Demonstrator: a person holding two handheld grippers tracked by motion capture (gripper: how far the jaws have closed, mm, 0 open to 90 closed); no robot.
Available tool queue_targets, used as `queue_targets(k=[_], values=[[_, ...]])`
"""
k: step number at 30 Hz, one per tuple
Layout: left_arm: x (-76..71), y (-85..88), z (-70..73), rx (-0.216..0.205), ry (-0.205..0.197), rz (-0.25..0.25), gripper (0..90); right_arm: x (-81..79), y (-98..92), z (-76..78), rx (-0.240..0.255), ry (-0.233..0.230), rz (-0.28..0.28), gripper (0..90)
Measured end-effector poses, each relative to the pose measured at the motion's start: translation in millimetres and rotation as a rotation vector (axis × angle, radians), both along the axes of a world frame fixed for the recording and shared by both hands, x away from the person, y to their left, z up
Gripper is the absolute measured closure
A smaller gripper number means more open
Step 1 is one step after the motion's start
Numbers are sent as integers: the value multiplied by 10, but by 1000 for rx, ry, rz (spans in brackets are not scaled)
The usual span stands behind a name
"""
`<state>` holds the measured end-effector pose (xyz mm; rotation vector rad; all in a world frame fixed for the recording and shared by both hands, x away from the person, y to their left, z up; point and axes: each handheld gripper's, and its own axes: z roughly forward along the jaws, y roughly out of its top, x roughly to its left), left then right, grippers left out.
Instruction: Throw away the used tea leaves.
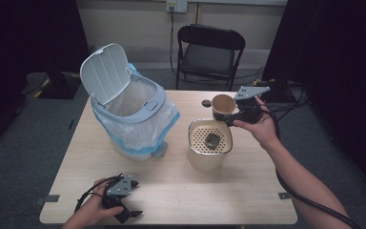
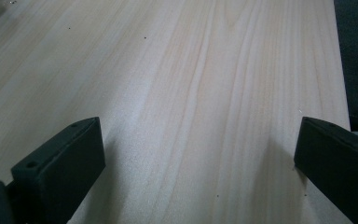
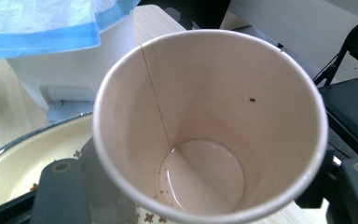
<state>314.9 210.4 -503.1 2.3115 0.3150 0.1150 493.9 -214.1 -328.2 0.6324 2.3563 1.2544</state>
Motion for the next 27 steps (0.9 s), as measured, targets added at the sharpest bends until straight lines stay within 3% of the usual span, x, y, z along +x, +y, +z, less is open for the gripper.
queue_targets(k=[20,27], values=[[6,4,6,6,2,-8,10,52,237,273,34,63,61,276],[5,3,5,5,2,-7,10,74,330,353,23,79,87,276]])
